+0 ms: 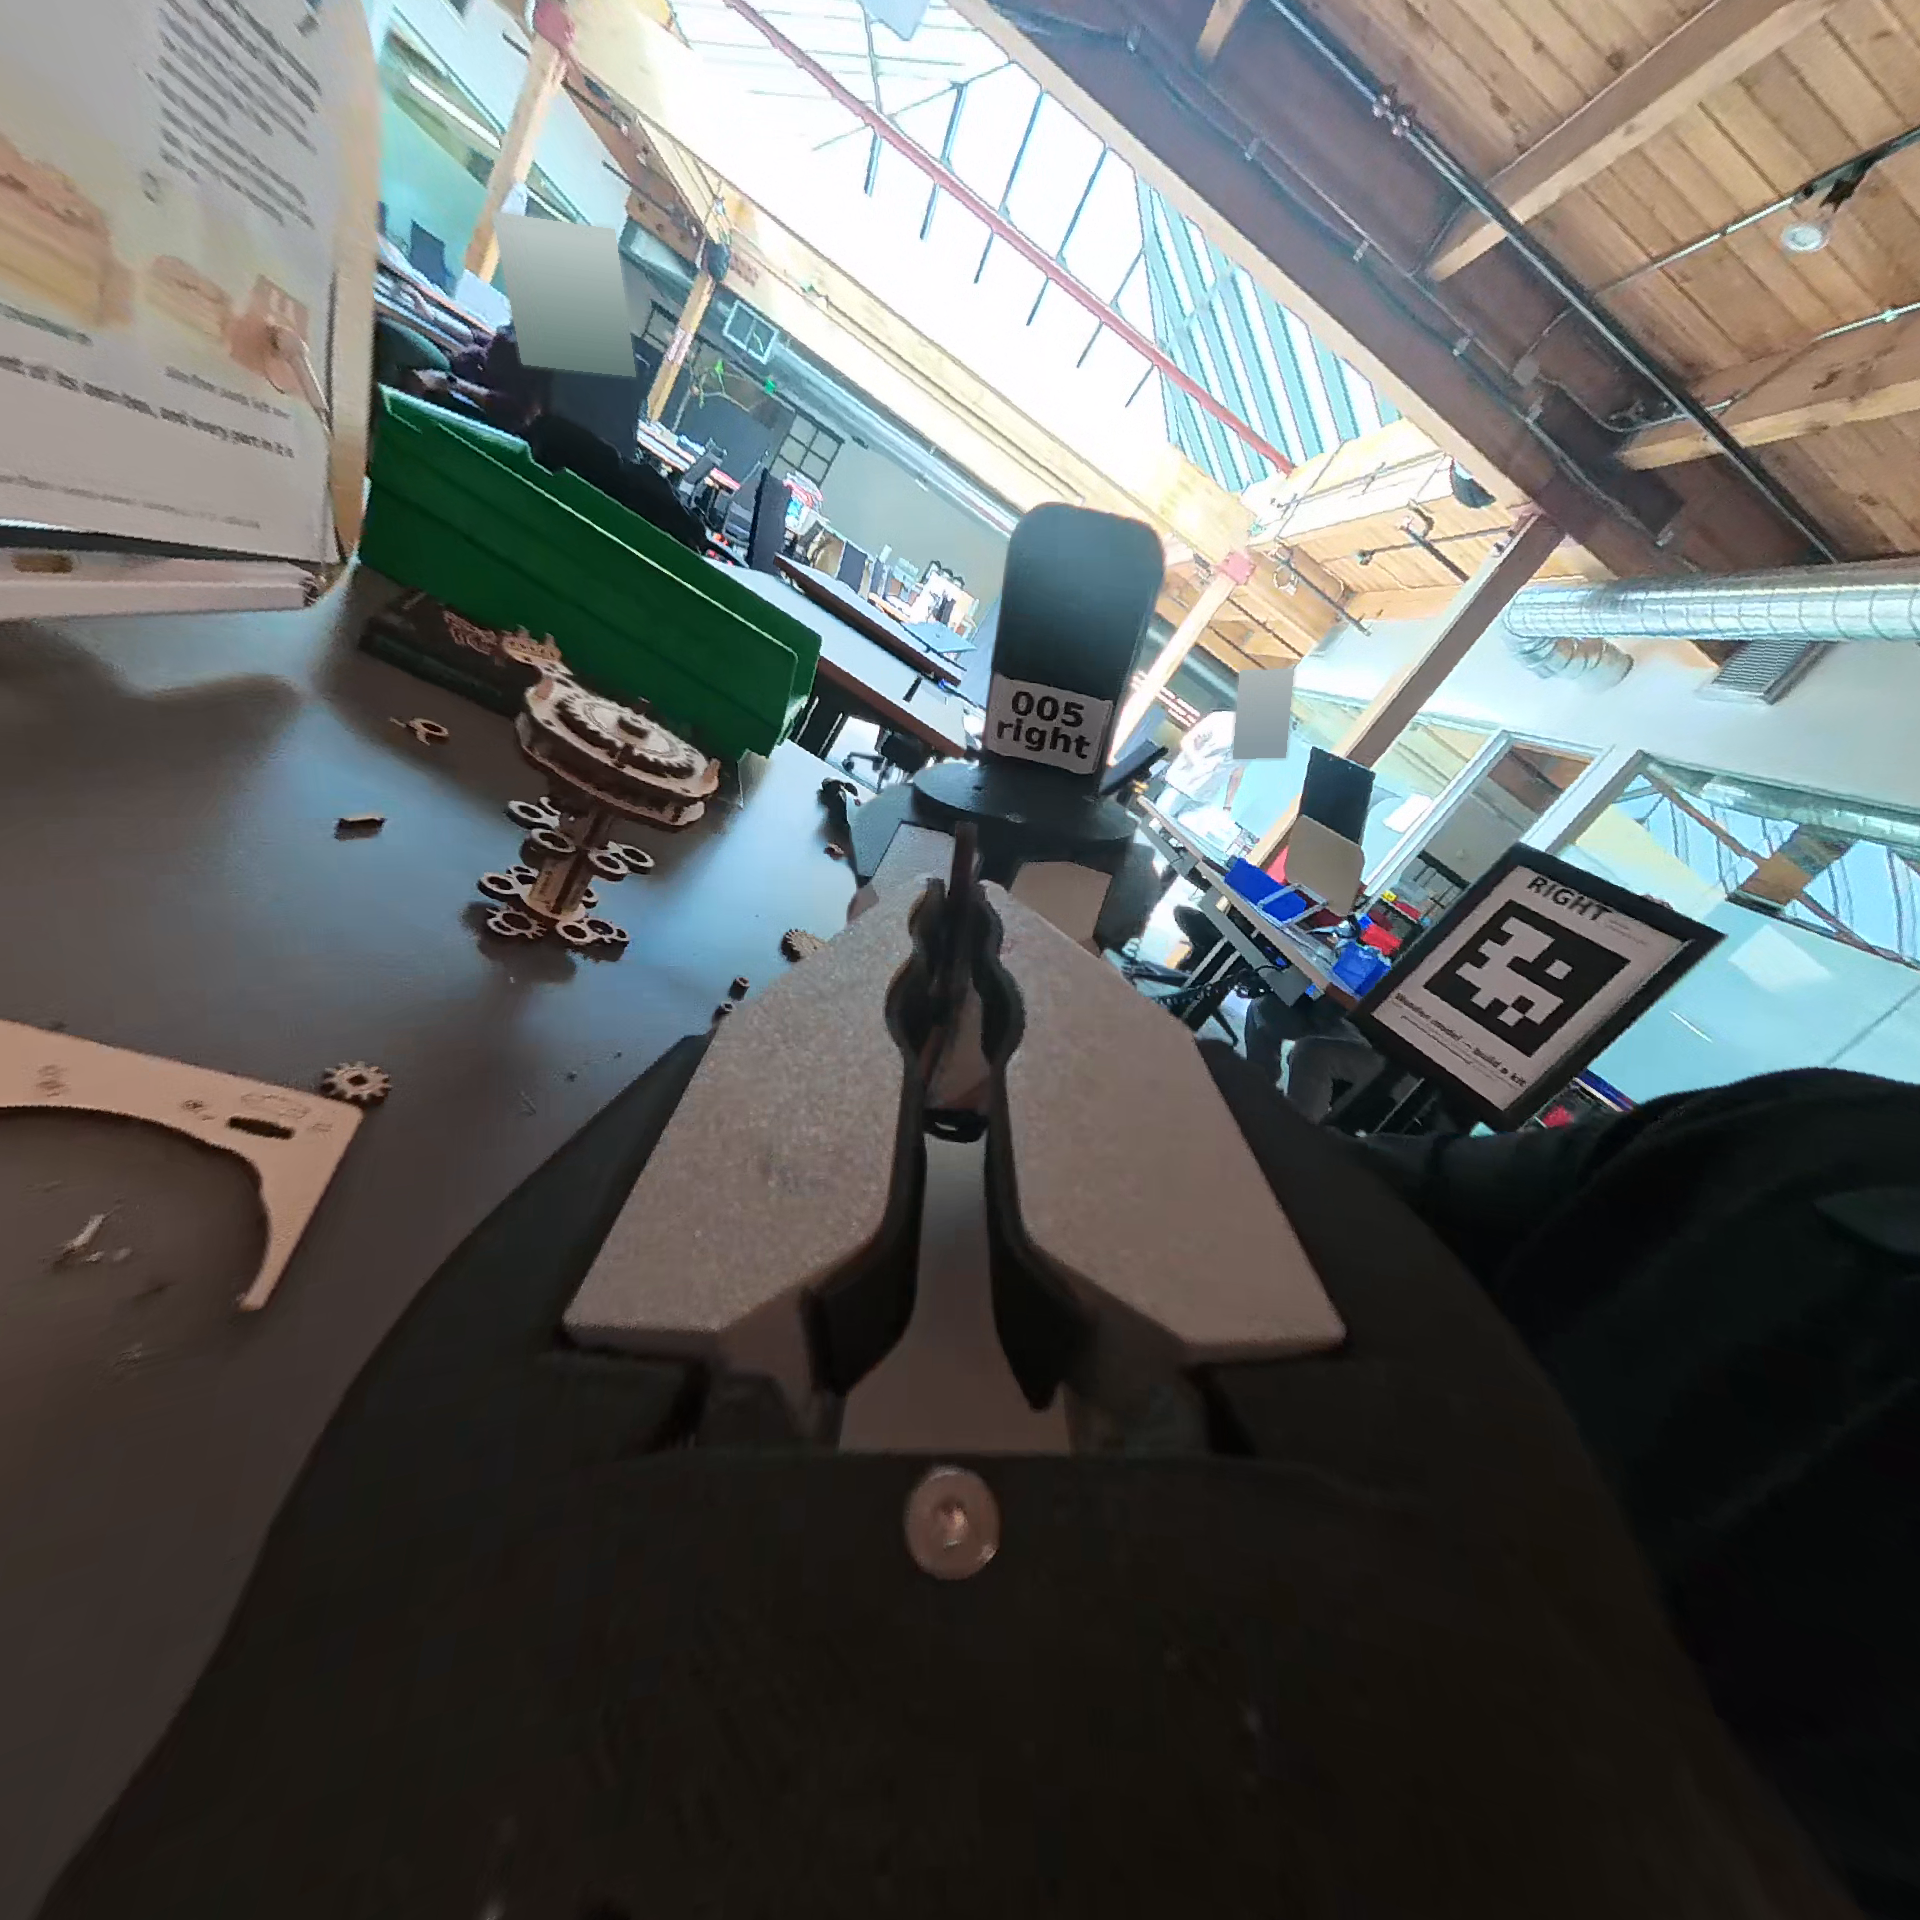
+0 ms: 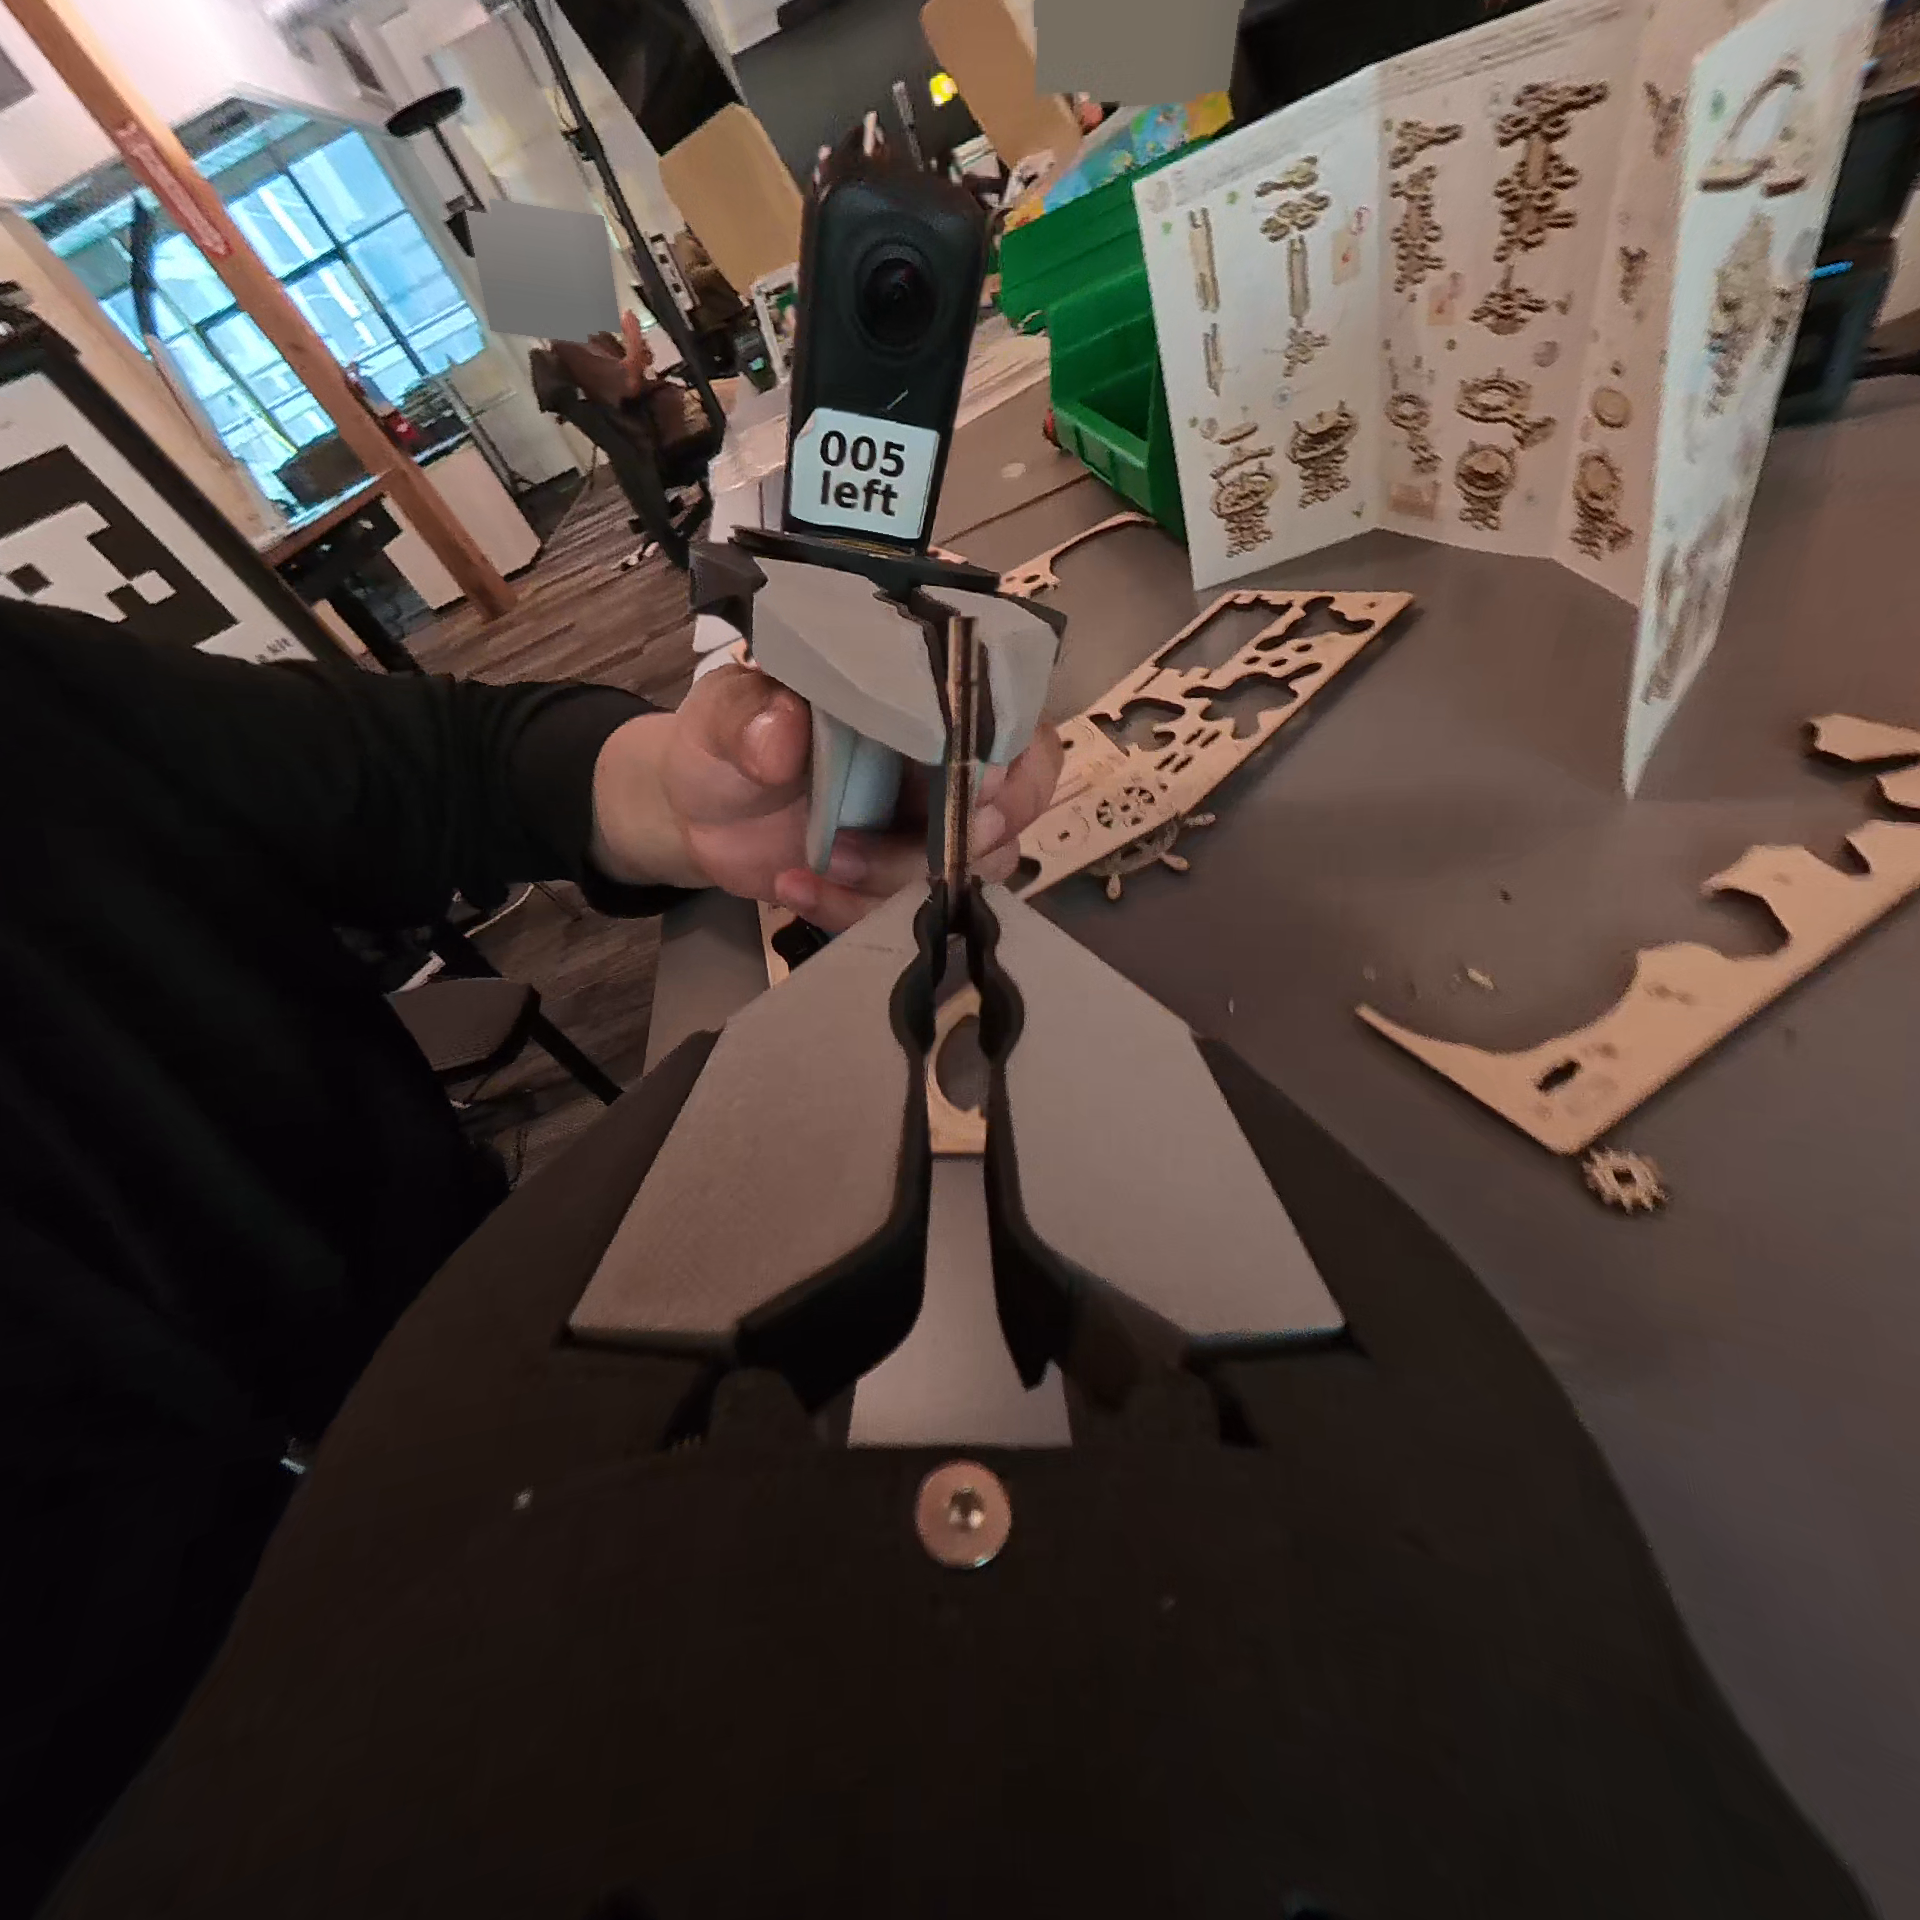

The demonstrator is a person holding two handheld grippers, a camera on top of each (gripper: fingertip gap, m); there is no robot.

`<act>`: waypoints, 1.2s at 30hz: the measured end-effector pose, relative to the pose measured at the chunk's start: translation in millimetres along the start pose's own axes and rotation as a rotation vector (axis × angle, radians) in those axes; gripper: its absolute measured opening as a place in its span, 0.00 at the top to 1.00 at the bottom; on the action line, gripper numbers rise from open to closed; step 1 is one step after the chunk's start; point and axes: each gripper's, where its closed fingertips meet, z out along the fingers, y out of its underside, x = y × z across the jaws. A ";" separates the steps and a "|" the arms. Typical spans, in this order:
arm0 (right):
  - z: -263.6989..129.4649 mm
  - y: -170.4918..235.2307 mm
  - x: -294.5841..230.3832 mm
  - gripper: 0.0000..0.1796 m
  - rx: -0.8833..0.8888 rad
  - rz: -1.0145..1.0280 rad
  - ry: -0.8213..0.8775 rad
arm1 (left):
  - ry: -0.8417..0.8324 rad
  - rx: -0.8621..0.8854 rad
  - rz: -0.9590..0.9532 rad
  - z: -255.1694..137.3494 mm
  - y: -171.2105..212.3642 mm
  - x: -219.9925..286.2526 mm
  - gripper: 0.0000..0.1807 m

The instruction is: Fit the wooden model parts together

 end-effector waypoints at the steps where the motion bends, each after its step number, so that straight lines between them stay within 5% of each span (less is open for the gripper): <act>1: 7.6 -2.0 0.2 1.00 -0.001 -0.005 -0.012 | -0.001 0.010 0.006 -7.2 -3.1 -1.1 0.99; 8: 37.7 -9.7 6.3 1.00 0.028 0.097 -0.074 | -0.042 0.016 -0.012 -33.6 -15.0 -19.5 1.00; 17: 25.6 0.2 10.4 0.99 0.049 0.160 -0.084 | -0.037 -0.049 -0.012 -27.3 -2.7 -23.3 1.00; 23: -42.2 -9.9 31.7 0.90 0.171 0.134 0.096 | -0.058 -0.060 -0.036 -30.2 -0.6 -33.8 1.00; 29: -122.4 25.5 59.7 0.82 0.076 0.111 0.414 | -0.059 -0.111 -0.008 -29.1 8.5 -35.8 1.00; 36: -153.1 47.8 66.6 0.83 0.009 0.073 0.526 | -0.075 -0.146 0.001 -27.3 16.3 -39.4 1.00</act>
